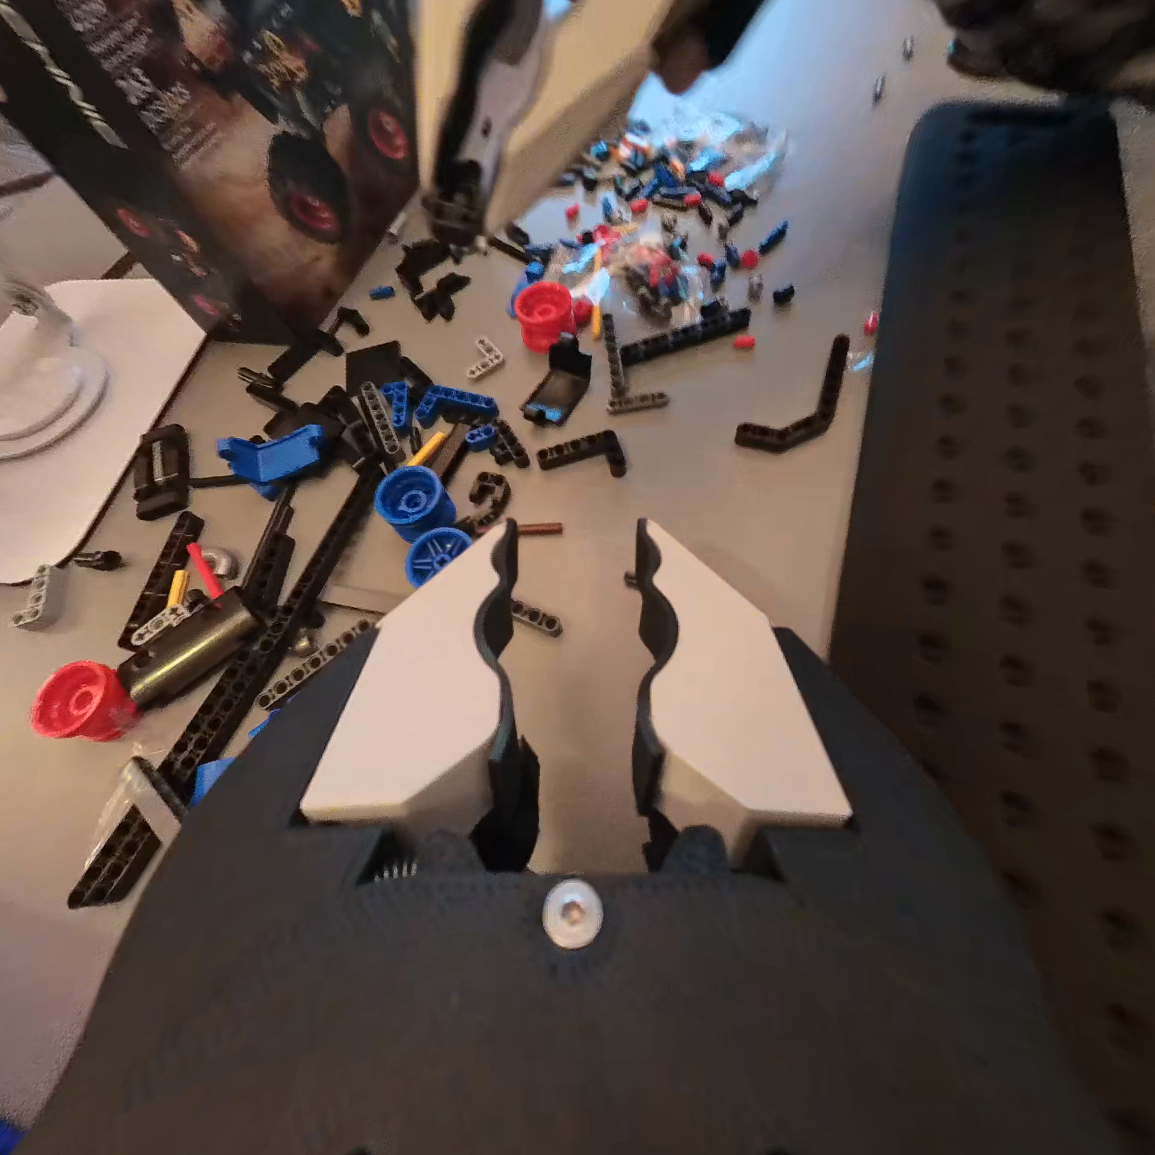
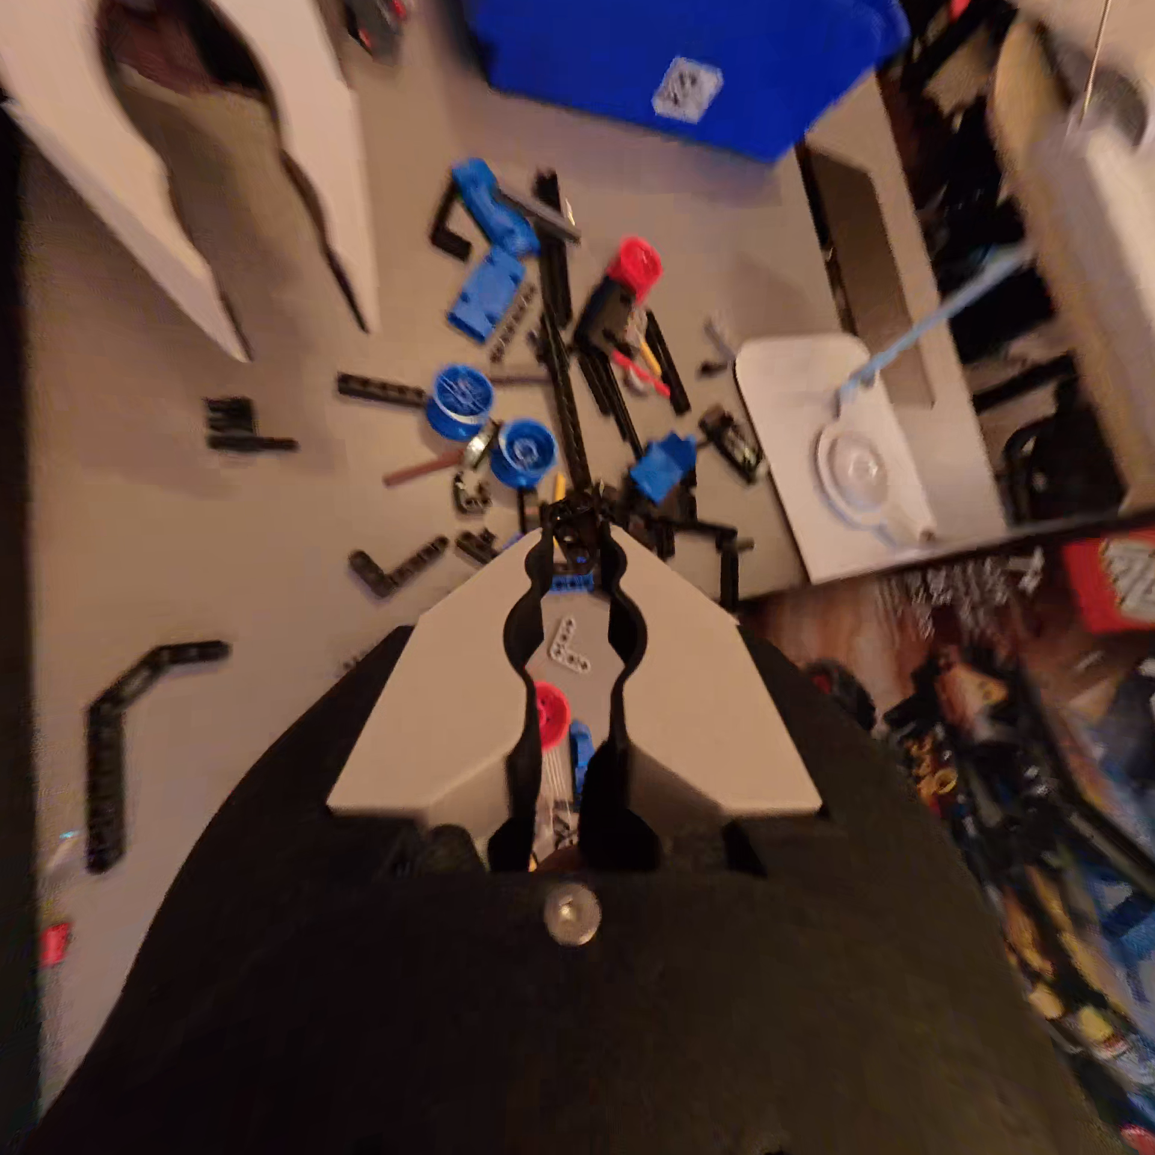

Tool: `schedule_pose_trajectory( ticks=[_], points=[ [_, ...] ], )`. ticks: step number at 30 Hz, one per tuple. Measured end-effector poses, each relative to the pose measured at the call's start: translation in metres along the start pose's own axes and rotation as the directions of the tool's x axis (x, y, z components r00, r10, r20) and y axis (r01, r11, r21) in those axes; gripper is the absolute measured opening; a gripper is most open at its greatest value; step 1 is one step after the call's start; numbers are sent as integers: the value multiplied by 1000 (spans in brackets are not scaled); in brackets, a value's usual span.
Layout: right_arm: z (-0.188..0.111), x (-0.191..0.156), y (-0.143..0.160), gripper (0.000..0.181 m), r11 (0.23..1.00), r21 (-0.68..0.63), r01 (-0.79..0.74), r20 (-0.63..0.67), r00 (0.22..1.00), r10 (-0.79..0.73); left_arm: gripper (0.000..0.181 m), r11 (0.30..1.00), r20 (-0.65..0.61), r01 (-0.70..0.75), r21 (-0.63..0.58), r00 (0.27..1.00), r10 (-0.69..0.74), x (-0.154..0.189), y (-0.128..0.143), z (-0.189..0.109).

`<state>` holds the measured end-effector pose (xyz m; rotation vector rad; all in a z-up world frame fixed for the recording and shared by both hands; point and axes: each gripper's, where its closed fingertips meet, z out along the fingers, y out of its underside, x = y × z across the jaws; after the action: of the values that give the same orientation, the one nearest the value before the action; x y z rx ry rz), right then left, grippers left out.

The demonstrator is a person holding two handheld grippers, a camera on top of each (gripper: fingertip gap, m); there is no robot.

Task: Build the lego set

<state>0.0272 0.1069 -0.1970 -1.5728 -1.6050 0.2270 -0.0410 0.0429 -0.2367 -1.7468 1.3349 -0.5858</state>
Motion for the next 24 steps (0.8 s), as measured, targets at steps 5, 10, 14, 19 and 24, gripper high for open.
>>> schedule_pose_trajectory(
  ticks=[5,10,14,19,24],
  points=[
    [-4,-41,-42,12,983,68,170,27,985,-173,33,993,-11,78,93,997,-77,2,-21,-6],
    [10,-69,-21,13,967,-36,252,117,962,-246,36,992,-57,96,-80,993,-101,15,11,-5],
    [18,-94,-6,13,979,-55,195,210,961,-180,34,985,-113,28,-172,992,-48,33,33,2],
    [44,-112,11,13,982,-118,145,256,960,-111,26,968,-132,-28,-249,991,-5,36,47,12],
    [56,-129,5,12,986,-85,141,308,945,-108,11,958,-134,-70,-277,990,34,29,53,14]
  ],
)
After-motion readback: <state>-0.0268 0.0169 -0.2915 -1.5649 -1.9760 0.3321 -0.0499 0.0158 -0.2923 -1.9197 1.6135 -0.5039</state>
